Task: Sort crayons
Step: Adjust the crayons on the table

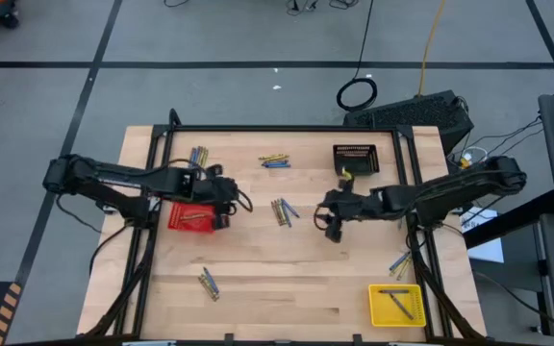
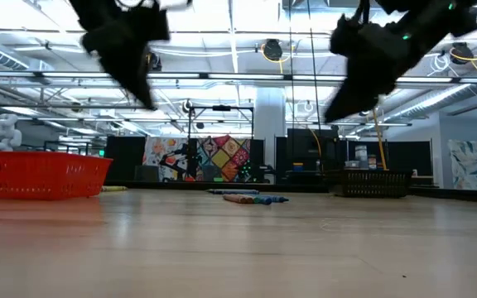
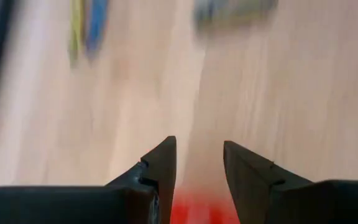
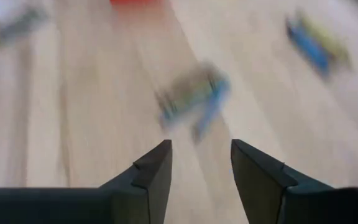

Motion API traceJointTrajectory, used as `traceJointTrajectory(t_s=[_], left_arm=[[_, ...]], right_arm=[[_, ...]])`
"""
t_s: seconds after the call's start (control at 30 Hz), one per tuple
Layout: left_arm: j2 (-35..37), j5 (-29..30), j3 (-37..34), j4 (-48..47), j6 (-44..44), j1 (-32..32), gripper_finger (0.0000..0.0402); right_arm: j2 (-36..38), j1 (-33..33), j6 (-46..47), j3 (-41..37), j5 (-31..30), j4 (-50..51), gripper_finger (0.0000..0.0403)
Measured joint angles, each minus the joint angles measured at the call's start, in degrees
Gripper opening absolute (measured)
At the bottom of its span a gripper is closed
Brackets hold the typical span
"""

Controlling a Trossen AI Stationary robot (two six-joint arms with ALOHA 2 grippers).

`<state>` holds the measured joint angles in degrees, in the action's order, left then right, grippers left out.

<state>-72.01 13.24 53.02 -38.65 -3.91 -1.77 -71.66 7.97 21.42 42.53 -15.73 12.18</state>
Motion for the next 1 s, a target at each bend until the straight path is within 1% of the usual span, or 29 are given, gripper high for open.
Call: traceJointTrajectory(t_s=[0.1, 0.17, 0.2, 0.27, 0.33, 0.37, 0.43, 0.5, 0.63, 0.8, 0.93, 1.0], left_arm=[[1.0, 0.1, -4.7, 19.8, 5.7, -0.6, 0.0134], [0.8, 0.1, -7.7, 32.3, 8.8, -0.6, 0.0134], [0.3, 0.2, -9.0, 38.9, 10.2, -0.5, 0.0134], [-1.1, 0.3, -11.5, 48.4, 12.5, -0.4, 0.0135], [-2.9, 0.3, -12.8, 55.7, 14.9, -0.3, 0.0135], [-3.8, 0.3, -12.9, 57.8, 15.7, -0.3, 0.0135], [-5.3, 0.3, -12.9, 60.4, 17.3, -0.3, 0.0135], [-6.8, 0.3, -12.9, 61.6, 18.5, -0.3, 0.0135], [-9.0, 0.3, -12.9, 62.2, 20.3, -0.1, 0.0135], [-11.0, 0.3, -12.9, 62.1, 21.3, -0.1, 0.0135], [-11.3, 0.3, -12.9, 61.9, 21.3, -0.1, 0.0135], [-11.3, 0.3, -12.9, 62.1, 21.3, -0.1, 0.0135]], right_arm=[[1.8, 0.0, 9.2, 4.7, 4.9, 21.7, 0.0151], [1.8, 0.0, 13.7, 6.5, 9.6, 32.1, 0.0151], [1.7, 0.2, 14.7, 6.5, 12.2, 36.1, 0.015], [0.8, 1.1, 14.8, 6.0, 17.9, 42.0, 0.0147], [-0.3, 2.4, 13.0, 5.2, 25.8, 45.6, 0.0141], [-1.1, 3.2, 12.3, 5.1, 29.8, 47.0, 0.0137], [-2.4, 5.4, 11.7, 5.1, 35.6, 49.8, 0.0131], [-3.8, 7.7, 12.2, 5.1, 39.7, 51.5, 0.0124], [-6.5, 11.4, 19.7, 5.1, 44.4, 51.5, 0.0106], [-10.4, 15.8, 29.3, 5.1, 44.2, 49.1, 0.0061], [-13.6, 19.8, 32.3, 5.1, 43.0, 47.1, 0.0013], [-14.9, 21.5, 33.1, 5.1, 41.9, 47.6, 0.0005]])
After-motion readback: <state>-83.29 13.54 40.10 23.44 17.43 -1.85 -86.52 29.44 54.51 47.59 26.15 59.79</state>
